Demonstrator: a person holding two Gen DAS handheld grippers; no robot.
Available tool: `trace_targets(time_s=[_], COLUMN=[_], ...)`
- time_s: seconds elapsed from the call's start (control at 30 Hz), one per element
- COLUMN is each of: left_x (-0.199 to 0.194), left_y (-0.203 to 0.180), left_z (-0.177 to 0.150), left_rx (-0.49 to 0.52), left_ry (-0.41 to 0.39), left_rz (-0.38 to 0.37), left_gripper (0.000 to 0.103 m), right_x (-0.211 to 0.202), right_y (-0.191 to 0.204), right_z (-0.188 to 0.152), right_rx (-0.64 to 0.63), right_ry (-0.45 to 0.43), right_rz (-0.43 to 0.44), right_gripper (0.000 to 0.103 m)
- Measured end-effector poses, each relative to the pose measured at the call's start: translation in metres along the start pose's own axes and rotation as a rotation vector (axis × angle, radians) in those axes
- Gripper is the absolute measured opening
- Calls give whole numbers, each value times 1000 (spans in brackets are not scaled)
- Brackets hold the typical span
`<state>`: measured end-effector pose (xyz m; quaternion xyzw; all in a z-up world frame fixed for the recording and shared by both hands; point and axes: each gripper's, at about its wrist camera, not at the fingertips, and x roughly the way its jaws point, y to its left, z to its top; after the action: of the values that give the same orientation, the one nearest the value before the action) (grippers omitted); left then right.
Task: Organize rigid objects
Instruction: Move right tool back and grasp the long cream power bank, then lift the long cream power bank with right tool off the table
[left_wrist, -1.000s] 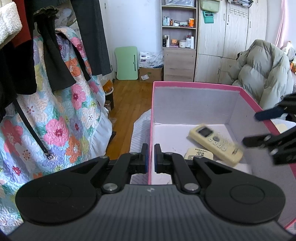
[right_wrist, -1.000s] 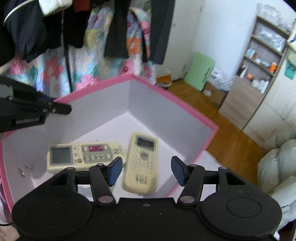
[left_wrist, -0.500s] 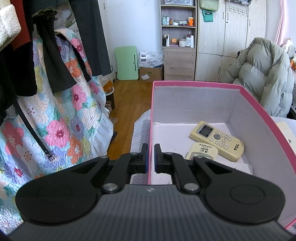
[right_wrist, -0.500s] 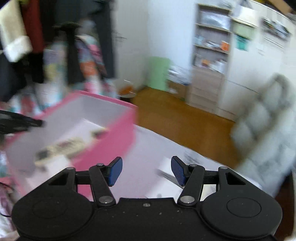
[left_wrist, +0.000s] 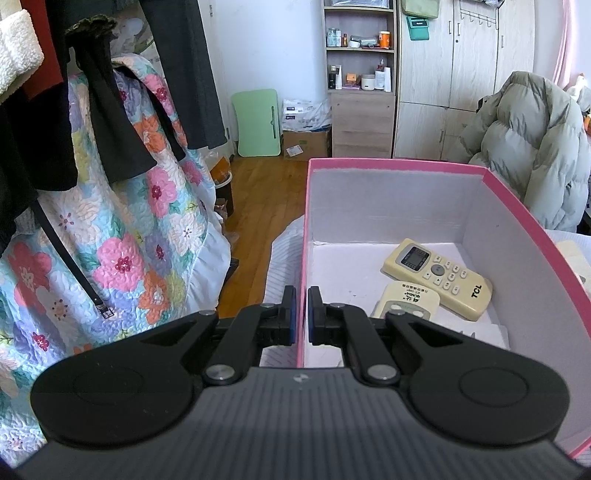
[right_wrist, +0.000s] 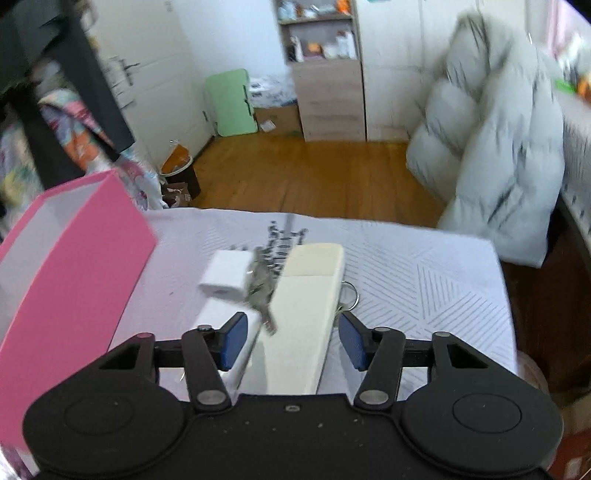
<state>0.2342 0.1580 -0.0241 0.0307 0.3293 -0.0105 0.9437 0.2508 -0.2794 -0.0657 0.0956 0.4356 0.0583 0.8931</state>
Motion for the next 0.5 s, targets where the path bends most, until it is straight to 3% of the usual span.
trace_targets(time_s=[0.13, 0.23, 0.4, 0.5], left_x=[0, 0, 0, 0], left_y=[1, 1, 2, 2], left_z=[-1, 0, -1, -1], left_rx=[-1, 1, -2, -5], left_ry=[2, 3, 2, 3], left_rz=[0, 0, -4, -4], left_gripper=[5, 5, 5, 5], right_x=[27, 33, 20, 10], right_y=[-24, -36, -35, -28], right_z=[1, -3, -8, -9], right_rx=[112, 210, 208, 184], right_ry=[70, 96, 60, 42], right_rz=[29, 135, 160, 192], right_gripper=[50, 44, 27, 23])
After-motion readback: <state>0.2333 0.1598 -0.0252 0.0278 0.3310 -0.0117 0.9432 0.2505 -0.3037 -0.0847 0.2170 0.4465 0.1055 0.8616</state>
